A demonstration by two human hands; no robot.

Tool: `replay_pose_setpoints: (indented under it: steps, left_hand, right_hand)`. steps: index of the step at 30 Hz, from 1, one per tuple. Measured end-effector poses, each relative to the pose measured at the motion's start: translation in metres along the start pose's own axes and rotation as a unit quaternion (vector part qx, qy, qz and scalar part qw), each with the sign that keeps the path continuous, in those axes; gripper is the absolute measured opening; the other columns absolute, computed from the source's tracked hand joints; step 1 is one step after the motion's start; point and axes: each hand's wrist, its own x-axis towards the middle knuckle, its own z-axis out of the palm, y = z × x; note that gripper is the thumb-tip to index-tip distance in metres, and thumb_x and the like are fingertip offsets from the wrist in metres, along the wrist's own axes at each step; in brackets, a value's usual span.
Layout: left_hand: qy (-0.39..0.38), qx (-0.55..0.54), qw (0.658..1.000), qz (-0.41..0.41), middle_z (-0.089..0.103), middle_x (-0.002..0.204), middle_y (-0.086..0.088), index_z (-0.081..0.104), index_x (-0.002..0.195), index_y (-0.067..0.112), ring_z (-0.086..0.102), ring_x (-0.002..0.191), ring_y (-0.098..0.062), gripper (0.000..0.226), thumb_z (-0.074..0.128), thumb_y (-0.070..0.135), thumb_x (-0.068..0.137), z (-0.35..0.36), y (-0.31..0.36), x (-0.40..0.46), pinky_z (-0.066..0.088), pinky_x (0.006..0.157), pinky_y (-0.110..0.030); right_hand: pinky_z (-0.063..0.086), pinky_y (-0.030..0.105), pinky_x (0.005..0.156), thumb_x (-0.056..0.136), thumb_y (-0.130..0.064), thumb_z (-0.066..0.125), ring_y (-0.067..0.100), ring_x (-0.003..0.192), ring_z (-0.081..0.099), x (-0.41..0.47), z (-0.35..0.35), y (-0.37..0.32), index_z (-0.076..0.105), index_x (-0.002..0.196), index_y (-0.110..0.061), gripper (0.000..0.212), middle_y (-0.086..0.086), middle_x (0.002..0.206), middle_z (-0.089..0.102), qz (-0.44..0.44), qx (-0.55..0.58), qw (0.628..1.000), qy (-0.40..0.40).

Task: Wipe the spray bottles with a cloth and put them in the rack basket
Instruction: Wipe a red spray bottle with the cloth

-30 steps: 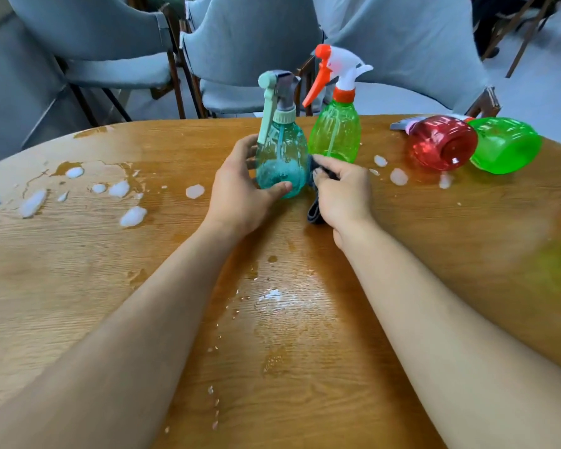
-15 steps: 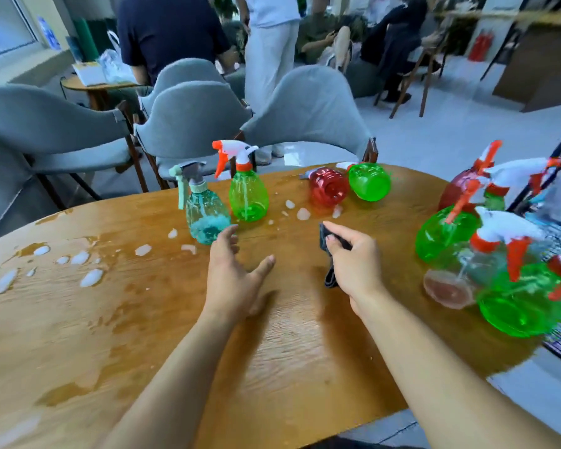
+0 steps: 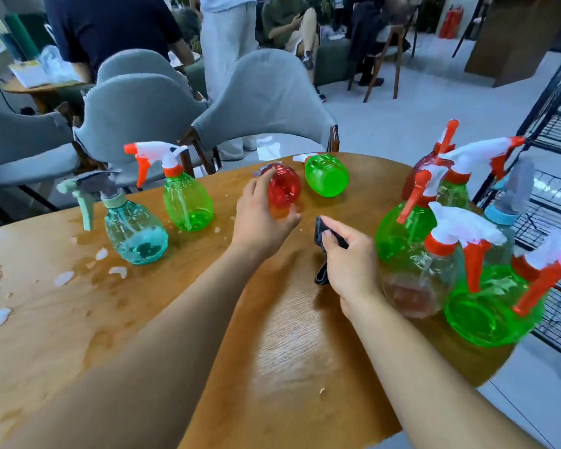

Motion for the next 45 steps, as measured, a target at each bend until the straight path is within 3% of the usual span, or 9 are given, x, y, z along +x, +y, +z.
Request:
replay_pose_setpoints:
  steps: [6, 15, 22, 27, 34, 37, 39, 42, 45]
  left_hand:
    - [-0.023, 0.069, 0.997, -0.032, 0.02, 0.172, -0.008, 0.04, 0.157, 0.049, 0.021, 0.158, -0.034, 0.097, 0.093, 0.037, 0.076, 0.03, -0.008, 0.058, 0.032, 0.123, -0.059]
    - [0.015, 0.038, 0.999, -0.019, 0.049, 0.145, -0.009, 0.05, 0.146, 0.033, 0.059, 0.126, -0.038, 0.092, 0.09, 0.024, 0.064, 0.028, -0.015, 0.068, 0.051, 0.104, -0.044]
    - [0.08, -0.076, 0.994, 0.026, 0.06, 0.131, 0.007, 0.05, 0.141, 0.034, 0.06, 0.119, -0.016, 0.081, 0.092, 0.032, 0.072, -0.03, -0.002, -0.003, 0.052, 0.105, -0.037]
    - [0.117, -0.2, 0.973, -0.011, 0.061, 0.124, 0.019, 0.05, 0.136, 0.034, 0.06, 0.109, 0.012, 0.067, 0.091, 0.029, 0.084, -0.078, 0.018, -0.077, 0.043, 0.09, -0.003]
    - [0.136, -0.377, 0.908, -0.12, 0.07, 0.124, 0.004, 0.058, 0.128, 0.031, 0.069, 0.109, -0.002, 0.063, 0.092, 0.049, 0.078, -0.127, 0.041, -0.196, 0.055, 0.095, -0.023]
    - [0.147, -0.409, 0.889, -0.146, 0.07, 0.121, 0.008, 0.058, 0.126, 0.033, 0.07, 0.103, 0.004, 0.064, 0.088, 0.053, 0.073, -0.142, 0.035, -0.239, 0.054, 0.085, -0.015]
    - [0.155, -0.419, 0.88, -0.162, 0.071, 0.121, 0.005, 0.058, 0.125, 0.032, 0.071, 0.104, 0.0, 0.075, 0.094, 0.063, 0.067, -0.15, 0.023, -0.261, 0.054, 0.083, -0.016]
    - [0.15, -0.44, 0.87, -0.168, 0.072, 0.122, -0.002, 0.056, 0.126, 0.026, 0.072, 0.105, -0.005, 0.083, 0.09, 0.055, 0.057, -0.162, -0.001, -0.287, 0.056, 0.085, -0.021]
    - [0.109, -0.479, 0.856, -0.162, 0.073, 0.129, -0.002, 0.055, 0.14, 0.029, 0.071, 0.119, -0.025, 0.084, 0.087, 0.043, 0.064, -0.173, -0.024, -0.306, 0.059, 0.1, -0.048]
  right_hand:
    - [0.053, 0.024, 0.102, 0.102, -0.007, 0.062, 0.002, 0.109, 0.07, 0.021, 0.011, 0.014, 0.078, 0.123, -0.025, 0.032, -0.016, 0.114, 0.076, -0.008, 0.009, 1.0, 0.02]
    - [0.053, 0.023, 0.101, 0.102, -0.007, 0.063, 0.001, 0.109, 0.07, 0.025, 0.014, 0.01, 0.078, 0.123, -0.024, 0.032, -0.015, 0.115, 0.076, -0.014, 0.002, 1.0, 0.009]
    - [0.051, 0.02, 0.099, 0.103, -0.007, 0.062, -0.004, 0.109, 0.069, -0.023, 0.015, -0.017, 0.078, 0.121, -0.029, 0.033, -0.02, 0.113, 0.075, 0.014, 0.023, 0.998, -0.051]
    - [0.052, 0.016, 0.086, 0.104, -0.007, 0.063, 0.002, 0.103, 0.072, -0.096, 0.018, -0.045, 0.077, 0.1, -0.04, 0.036, -0.019, 0.105, 0.079, 0.127, 0.126, 0.975, -0.131]
    - [0.056, 0.029, 0.087, 0.103, -0.005, 0.061, 0.017, 0.106, 0.075, -0.192, 0.022, -0.075, 0.078, 0.113, -0.02, 0.025, -0.002, 0.108, 0.081, 0.263, 0.238, 0.921, -0.159]
    - [0.054, 0.037, 0.097, 0.102, -0.002, 0.06, 0.021, 0.101, 0.075, -0.224, 0.024, -0.084, 0.078, 0.105, -0.019, 0.025, 0.003, 0.102, 0.082, 0.282, 0.252, 0.91, -0.171]
    - [0.052, 0.041, 0.104, 0.102, -0.003, 0.061, 0.024, 0.106, 0.075, -0.238, 0.025, -0.086, 0.078, 0.111, -0.018, 0.024, 0.004, 0.105, 0.082, 0.272, 0.236, 0.917, -0.17]
    - [0.054, 0.04, 0.106, 0.103, -0.007, 0.062, 0.017, 0.113, 0.074, -0.256, 0.026, -0.089, 0.077, 0.115, -0.027, 0.028, -0.004, 0.111, 0.08, 0.205, 0.179, 0.948, -0.168]
    - [0.055, 0.035, 0.105, 0.105, -0.009, 0.061, 0.005, 0.113, 0.072, -0.273, 0.031, -0.095, 0.077, 0.119, -0.032, 0.031, -0.014, 0.115, 0.078, 0.105, 0.112, 0.971, -0.184]
